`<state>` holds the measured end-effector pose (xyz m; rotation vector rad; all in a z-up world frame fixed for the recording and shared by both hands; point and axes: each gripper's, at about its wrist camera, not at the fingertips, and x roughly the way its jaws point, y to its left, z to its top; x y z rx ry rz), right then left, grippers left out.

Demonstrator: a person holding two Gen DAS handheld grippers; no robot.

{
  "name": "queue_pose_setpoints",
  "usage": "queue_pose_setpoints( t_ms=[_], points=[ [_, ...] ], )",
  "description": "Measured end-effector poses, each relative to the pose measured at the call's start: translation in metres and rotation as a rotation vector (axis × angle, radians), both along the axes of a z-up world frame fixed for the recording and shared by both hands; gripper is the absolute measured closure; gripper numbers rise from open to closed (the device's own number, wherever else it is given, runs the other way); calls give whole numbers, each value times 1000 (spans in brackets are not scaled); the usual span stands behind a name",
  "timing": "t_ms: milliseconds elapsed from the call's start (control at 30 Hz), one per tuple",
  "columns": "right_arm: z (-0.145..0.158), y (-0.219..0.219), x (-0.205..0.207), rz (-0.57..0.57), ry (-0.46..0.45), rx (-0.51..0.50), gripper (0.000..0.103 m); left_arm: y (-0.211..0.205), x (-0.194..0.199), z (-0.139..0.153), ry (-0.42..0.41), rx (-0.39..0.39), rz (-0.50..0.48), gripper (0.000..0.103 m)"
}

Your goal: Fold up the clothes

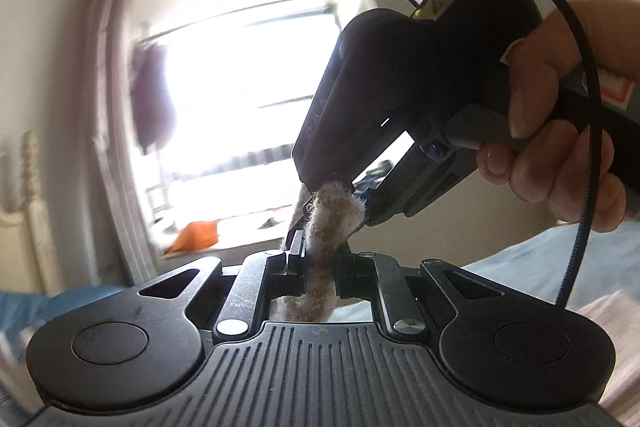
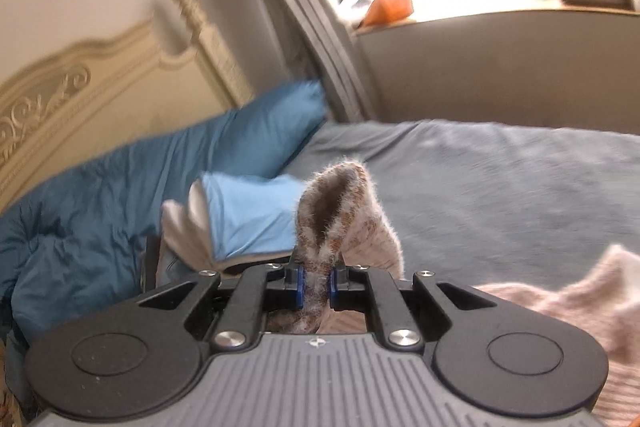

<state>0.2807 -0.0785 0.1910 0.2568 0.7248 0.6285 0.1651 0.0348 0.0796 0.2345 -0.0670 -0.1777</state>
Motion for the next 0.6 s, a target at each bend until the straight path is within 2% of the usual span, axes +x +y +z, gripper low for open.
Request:
queue_pose_setpoints(
  t_ms=[200,333,467,600],
  points=[
    [2,-106,-35,-126,-47,25,93,-86,-16,1,-14,63,-152,92],
    [-8,-171,-56,-214,-70,28,93,-147,-22,-9,2,106,-241,92],
    [-34,-233,-71,-302,-47,53,93,-199,-25,-32,34,167,-309,92],
    [-76,-283,-76,-370,-8,70,94,-244,-23,-68,104,236,-345,86]
  ],
)
